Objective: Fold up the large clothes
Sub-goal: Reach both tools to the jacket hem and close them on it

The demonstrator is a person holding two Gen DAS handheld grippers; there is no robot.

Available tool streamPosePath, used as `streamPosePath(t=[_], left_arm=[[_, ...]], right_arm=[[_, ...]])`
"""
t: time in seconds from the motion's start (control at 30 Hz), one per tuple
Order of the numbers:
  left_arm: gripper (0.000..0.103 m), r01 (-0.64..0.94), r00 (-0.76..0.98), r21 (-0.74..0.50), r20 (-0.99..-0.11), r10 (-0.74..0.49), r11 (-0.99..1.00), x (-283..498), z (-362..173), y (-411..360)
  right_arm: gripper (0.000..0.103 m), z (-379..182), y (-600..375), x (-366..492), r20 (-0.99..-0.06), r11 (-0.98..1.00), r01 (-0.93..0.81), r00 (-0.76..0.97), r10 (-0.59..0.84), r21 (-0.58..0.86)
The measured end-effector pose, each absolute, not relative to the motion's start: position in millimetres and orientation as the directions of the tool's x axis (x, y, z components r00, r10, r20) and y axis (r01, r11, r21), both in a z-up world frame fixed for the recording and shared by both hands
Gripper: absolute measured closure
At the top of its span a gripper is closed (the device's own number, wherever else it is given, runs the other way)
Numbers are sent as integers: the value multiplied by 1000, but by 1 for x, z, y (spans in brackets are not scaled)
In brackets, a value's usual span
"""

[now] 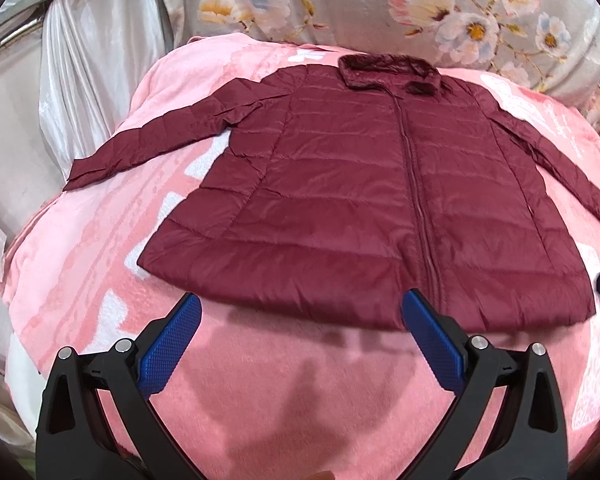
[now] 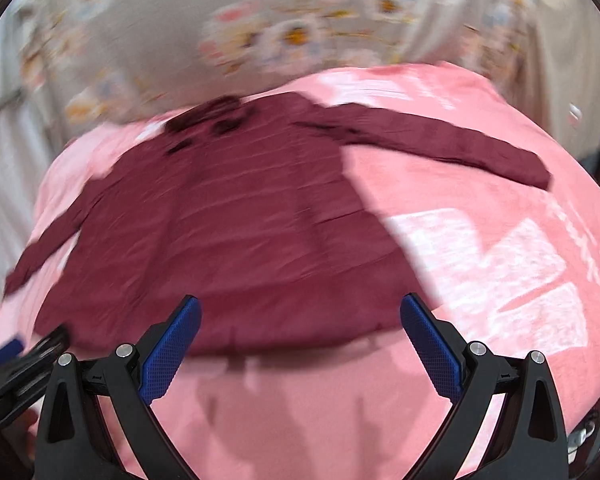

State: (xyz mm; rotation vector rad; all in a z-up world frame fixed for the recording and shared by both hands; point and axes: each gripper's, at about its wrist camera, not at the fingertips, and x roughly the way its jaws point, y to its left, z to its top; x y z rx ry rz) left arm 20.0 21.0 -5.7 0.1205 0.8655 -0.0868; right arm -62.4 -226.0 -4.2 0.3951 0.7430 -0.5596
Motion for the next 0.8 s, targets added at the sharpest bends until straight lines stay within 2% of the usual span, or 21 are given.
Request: streamPosePath(t=[0.13, 0.27, 0.53, 0.73, 0.77, 0.8], left_arm=[[5, 82, 640, 57, -768, -9, 995, 40, -7, 30], [5, 51, 625, 69, -781, 22, 996, 63, -11, 36], [5, 5, 599, 65, -799, 49, 998, 109, -21, 40], [5, -12, 574, 35, -818, 35, 999, 135, -29, 43], [5, -15, 574, 37, -818, 39, 999, 138, -30, 43], [5, -21, 575, 43, -817, 47, 999, 142, -31, 44]], right_arm=[[5, -11, -323, -73, -757, 633, 733, 555, -345, 249], [5, -16, -410, -80, -771, 480, 838, 479, -419, 260], [6, -57, -534, -83, -797, 251, 886, 462, -389, 390], [35, -72, -561, -65, -807, 185, 940, 340, -482, 286], [50, -70, -563, -57, -799, 197, 942, 336, -499, 273], [77, -69, -566, -52, -796, 205, 940, 341, -501, 273]])
